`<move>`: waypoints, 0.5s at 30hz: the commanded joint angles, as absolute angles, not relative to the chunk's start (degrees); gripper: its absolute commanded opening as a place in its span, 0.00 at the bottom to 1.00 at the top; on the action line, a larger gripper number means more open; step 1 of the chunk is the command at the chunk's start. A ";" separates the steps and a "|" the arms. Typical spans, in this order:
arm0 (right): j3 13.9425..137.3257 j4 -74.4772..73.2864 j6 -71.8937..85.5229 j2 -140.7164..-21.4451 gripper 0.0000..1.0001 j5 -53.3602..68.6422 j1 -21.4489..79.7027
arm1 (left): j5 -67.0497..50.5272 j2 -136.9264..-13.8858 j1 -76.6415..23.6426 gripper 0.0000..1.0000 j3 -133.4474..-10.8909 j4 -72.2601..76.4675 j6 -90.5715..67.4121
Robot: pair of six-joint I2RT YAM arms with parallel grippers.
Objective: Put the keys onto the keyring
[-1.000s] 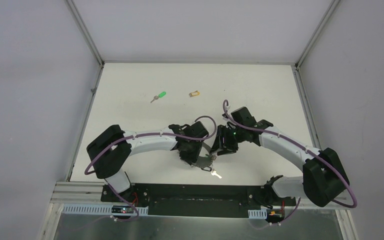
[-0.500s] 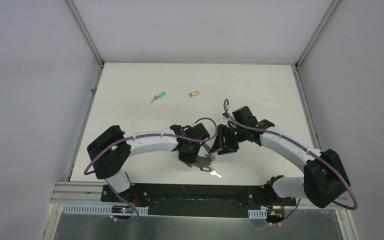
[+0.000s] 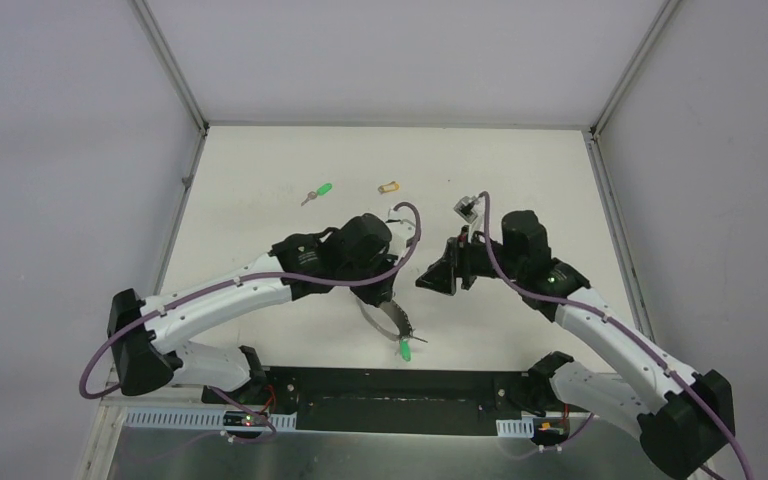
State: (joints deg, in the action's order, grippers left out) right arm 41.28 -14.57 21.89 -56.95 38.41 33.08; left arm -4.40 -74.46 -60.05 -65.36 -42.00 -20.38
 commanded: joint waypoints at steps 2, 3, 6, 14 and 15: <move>35.25 10.83 11.52 -49.55 0.72 47.91 32.85 | -10.56 -70.09 -60.58 0.00 -69.07 -42.31 -6.66; 34.50 13.24 10.69 -48.81 0.74 48.63 32.87 | -11.29 -69.67 -60.60 0.00 -69.48 -42.33 -5.28; 33.49 17.75 9.38 -48.66 0.74 50.94 32.92 | -12.32 -68.44 -60.56 0.00 -70.46 -42.28 -2.29; 33.46 25.61 11.24 -54.30 0.50 59.14 35.20 | -14.20 -66.90 -60.56 0.00 -72.35 -42.20 2.45; 33.54 25.66 10.86 -54.72 0.49 59.02 35.77 | -14.32 -66.89 -60.56 0.00 -72.52 -42.21 2.50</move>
State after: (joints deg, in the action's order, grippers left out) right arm 33.43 18.41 12.27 -53.45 54.92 34.06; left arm -12.21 -69.08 -60.07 -69.10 -43.75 -1.17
